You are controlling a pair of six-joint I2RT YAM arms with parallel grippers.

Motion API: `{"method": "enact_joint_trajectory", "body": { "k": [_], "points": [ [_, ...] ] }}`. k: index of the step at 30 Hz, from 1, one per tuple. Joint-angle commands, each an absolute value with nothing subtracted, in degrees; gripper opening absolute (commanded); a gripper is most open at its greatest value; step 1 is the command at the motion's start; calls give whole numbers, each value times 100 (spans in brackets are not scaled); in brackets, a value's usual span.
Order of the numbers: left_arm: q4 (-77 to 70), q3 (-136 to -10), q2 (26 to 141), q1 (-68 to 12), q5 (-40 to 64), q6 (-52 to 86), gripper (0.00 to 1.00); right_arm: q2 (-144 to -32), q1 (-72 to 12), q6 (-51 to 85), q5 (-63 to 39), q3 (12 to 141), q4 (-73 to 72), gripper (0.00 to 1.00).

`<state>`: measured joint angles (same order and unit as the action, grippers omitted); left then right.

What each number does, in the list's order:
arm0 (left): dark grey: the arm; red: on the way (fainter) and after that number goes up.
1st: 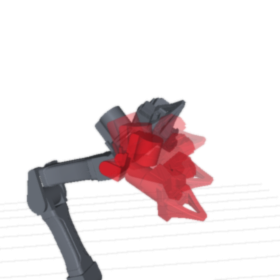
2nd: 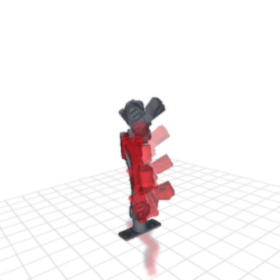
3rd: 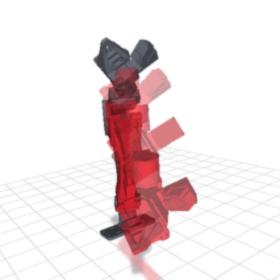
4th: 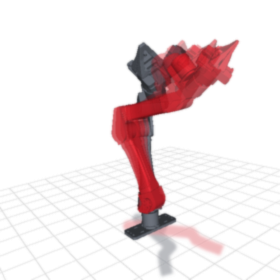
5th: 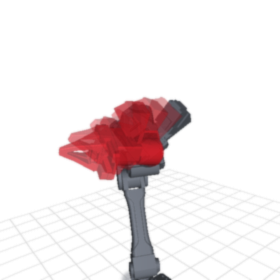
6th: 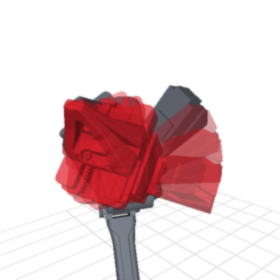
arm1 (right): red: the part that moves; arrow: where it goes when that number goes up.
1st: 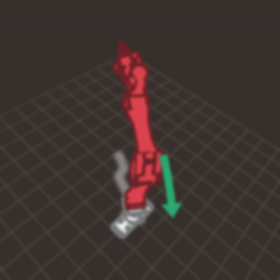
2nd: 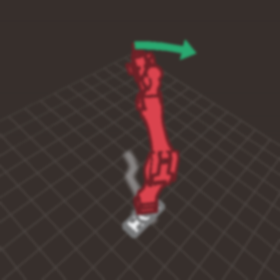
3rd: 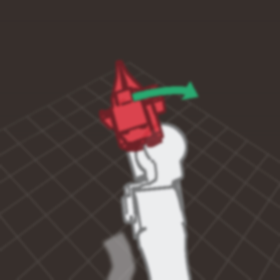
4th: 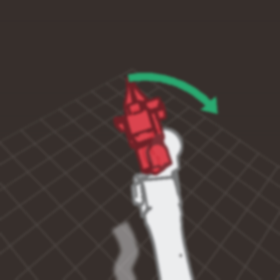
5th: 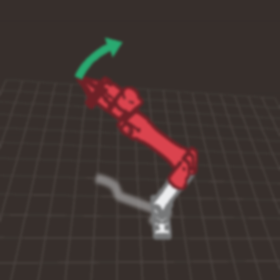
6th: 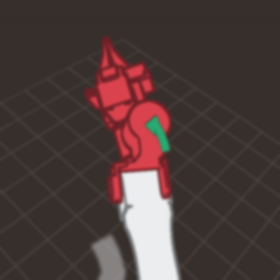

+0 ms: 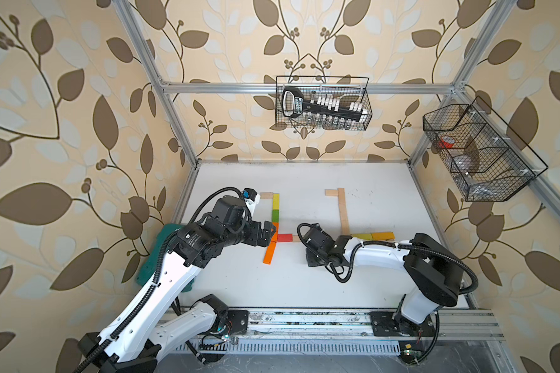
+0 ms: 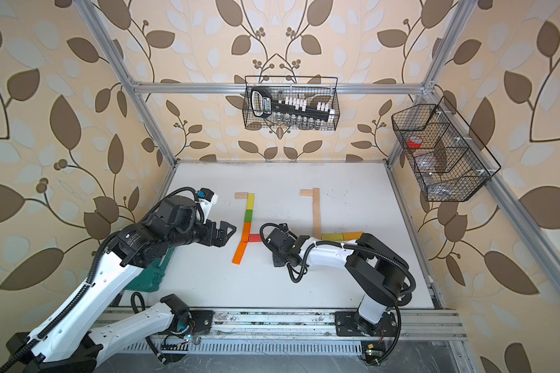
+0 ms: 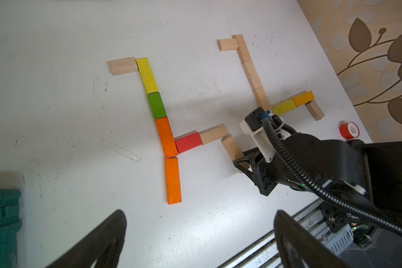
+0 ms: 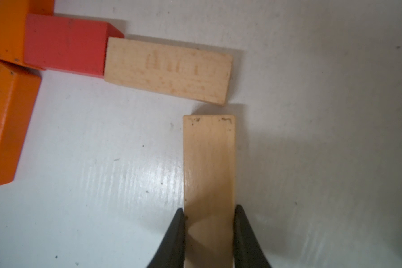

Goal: Assemble a giraffe with building blocks
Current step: Assemble the building block at the center of the board.

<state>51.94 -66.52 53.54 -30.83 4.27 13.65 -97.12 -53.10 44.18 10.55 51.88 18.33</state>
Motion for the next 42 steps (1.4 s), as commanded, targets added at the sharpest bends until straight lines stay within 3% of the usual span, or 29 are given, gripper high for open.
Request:
{"method": "enact_joint_trajectory", "body": {
  "k": [1, 24, 42],
  "points": [
    [5062, -6629, 5352, -3136, 385, 1305, 99, -9957, -5291, 4282, 933, 5326, 2075, 24],
    [5062, -6653, 5432, -3137, 430, 1292, 99, -9993, -5142, 4157, 876, 5371, 2076, 32],
    [5279, -6852, 5371, -3128, 357, 1318, 99, -9007, -5147, 3933, 1320, 5866, 2725, 75]
  ]
}}
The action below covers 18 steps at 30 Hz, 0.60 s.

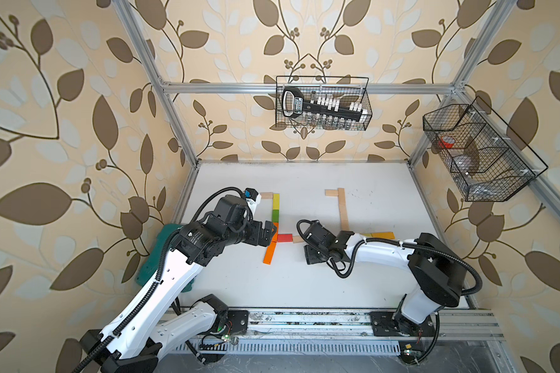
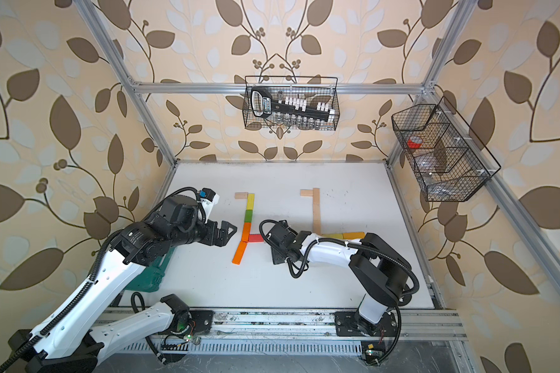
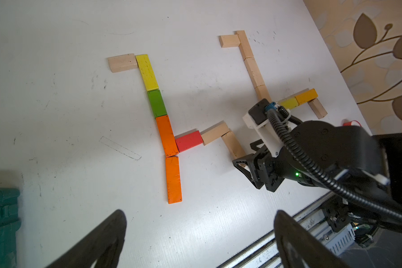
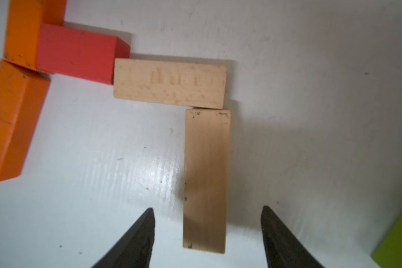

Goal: Assemble a giraffe with building blocks
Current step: Assemble the building block at the center of the board.

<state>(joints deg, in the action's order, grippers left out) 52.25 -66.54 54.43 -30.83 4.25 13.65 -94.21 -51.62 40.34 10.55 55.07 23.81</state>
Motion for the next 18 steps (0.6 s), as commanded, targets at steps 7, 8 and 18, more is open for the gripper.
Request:
{"method": "enact_joint_trajectory", "body": {
  "k": [7, 8, 18],
  "points": [
    [5501, -7184, 5268, -3129, 35, 1325, 99, -7594, -5097, 3366, 2220, 6271, 3126, 82],
    [5502, -7233, 5241, -3132, -46, 1320, 99, -7356, -5061, 3236, 2369, 6283, 3123, 83],
    [5032, -7282, 4808, -3137, -1502, 1453, 99, -5418, -3738, 2185, 2602, 5458, 2192, 86]
  ]
}}
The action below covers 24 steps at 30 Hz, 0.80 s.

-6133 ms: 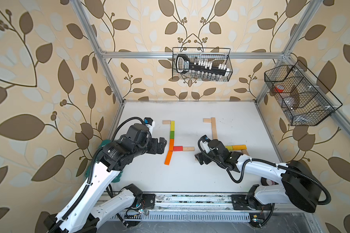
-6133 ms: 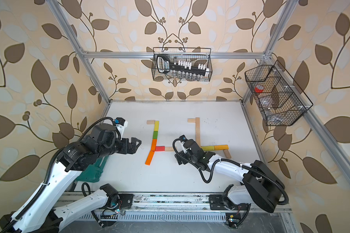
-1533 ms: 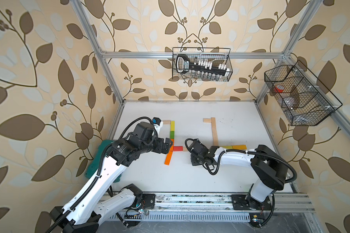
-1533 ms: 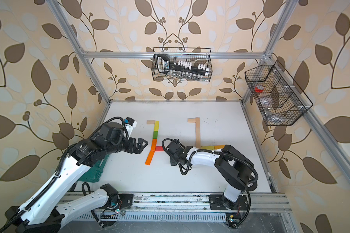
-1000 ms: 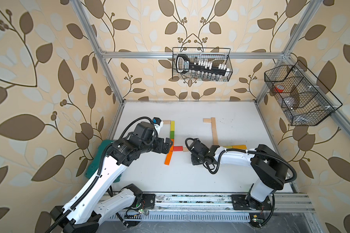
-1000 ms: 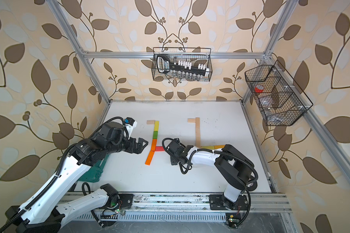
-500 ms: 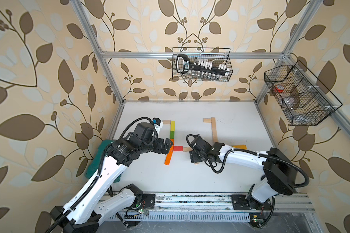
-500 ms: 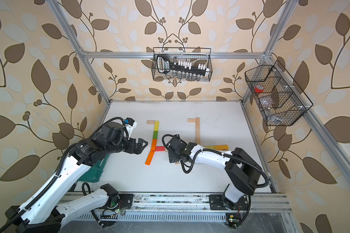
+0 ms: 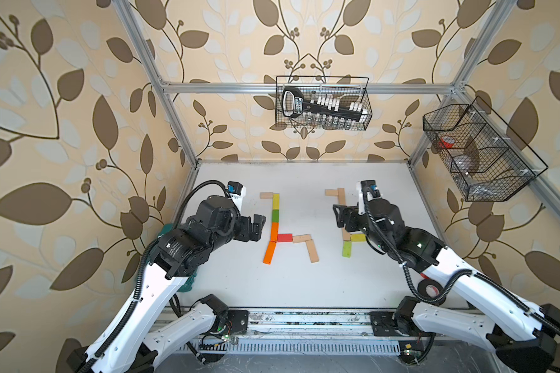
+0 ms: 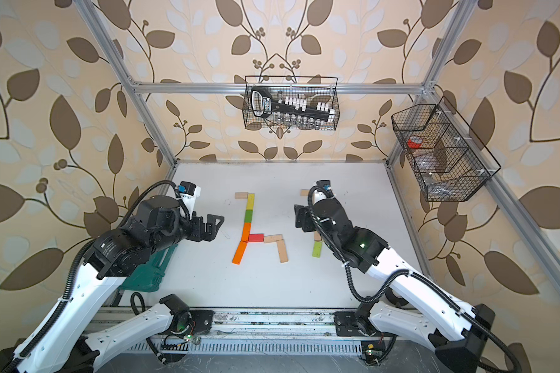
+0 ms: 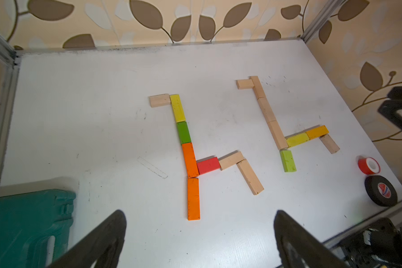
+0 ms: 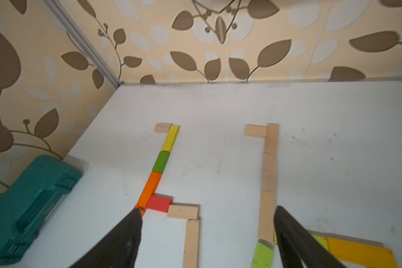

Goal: Assemble a giraffe with building blocks
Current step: Assemble the building block at the center of the board, then reset both arms

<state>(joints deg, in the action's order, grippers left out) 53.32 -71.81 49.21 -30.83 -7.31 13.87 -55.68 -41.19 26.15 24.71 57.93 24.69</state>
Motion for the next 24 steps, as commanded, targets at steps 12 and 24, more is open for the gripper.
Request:
{"method": "enact_joint_trajectory", "body": {
  "k": [12, 24],
  "points": [
    [4394, -6383, 4748, -3129, -4129, 2629, 99, -5082, -1753, 1387, 1785, 3914, 93, 89],
    [906, -4333, 5434, -2556, -5309, 2184, 99, -5507, 215, 1129, 922, 2273, -2671, 95]
  ]
}}
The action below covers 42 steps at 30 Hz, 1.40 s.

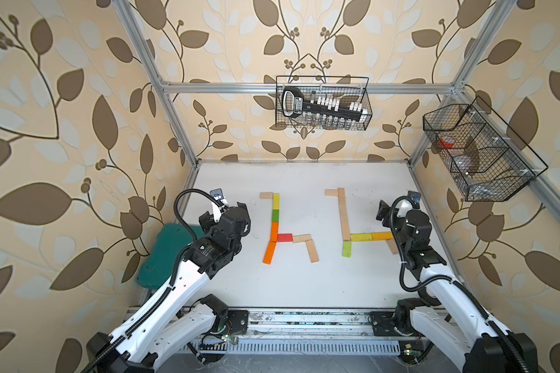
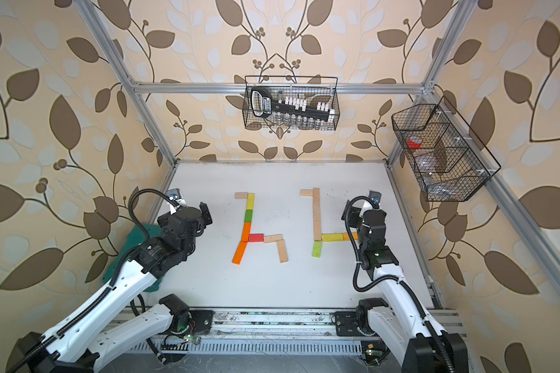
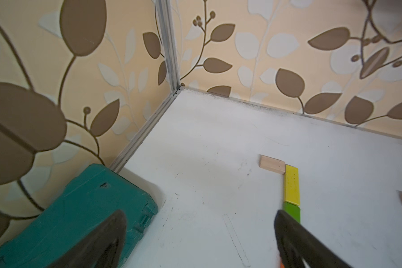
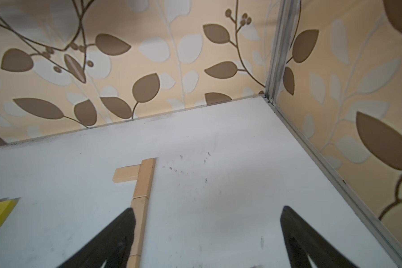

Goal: Assemble a giraffe with building blocks
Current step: Reset both arms

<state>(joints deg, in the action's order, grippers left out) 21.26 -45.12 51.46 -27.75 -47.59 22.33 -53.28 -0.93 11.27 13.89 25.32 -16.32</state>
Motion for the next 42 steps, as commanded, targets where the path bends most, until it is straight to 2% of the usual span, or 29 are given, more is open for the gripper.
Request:
{"method": "enact_joint_trajectory", "body": {
  "k": [1, 4, 12, 21, 23, 25, 28, 30, 33, 38, 42],
  "points": [
    [835, -4294, 5582, -2424, -5318, 2275, 99, -5653, 385, 1138, 840, 2214, -2818, 95],
    [466, -4103, 5994, -2191, -5443, 2394, 99, -6000, 643, 1121, 750, 2100, -3155, 95],
    [-904, -3202, 6513, -1547, -5281, 2287, 99, -6745, 676, 894, 595, 1685, -4375, 95],
    [-2584, -2528, 7049, -1294, -5048, 1274, 99, -8043, 584, 843, 266, 1603, -5557, 96],
    [-3315, -2277, 7289, -1166, -4779, 914, 99, -8230, 509, 763, 221, 1687, -5596, 96],
    [-3269, -2254, 7608, -983, -4432, 1052, 99, -8380, 325, 575, 328, 1750, -5613, 97],
    [-4475, -1989, 8066, -914, -3887, 623, 99, -8390, 242, 466, 287, 1646, -5803, 98],
    [-3870, -2239, 8062, -907, -3591, 647, 99, -8434, 259, 442, 162, 1520, -6062, 99],
    [-3890, -2377, 8218, -914, -3065, 322, 98, -8615, 258, 352, -7, 1319, -6630, 99],
    [-3696, -2562, 8514, -889, -2839, 246, 99, -8575, 261, 358, 1, 1345, -6478, 99],
    [-2947, -3099, 8787, -687, -2430, 270, 99, -8564, 256, 352, 2, 1345, -6486, 99]
  ]
}}
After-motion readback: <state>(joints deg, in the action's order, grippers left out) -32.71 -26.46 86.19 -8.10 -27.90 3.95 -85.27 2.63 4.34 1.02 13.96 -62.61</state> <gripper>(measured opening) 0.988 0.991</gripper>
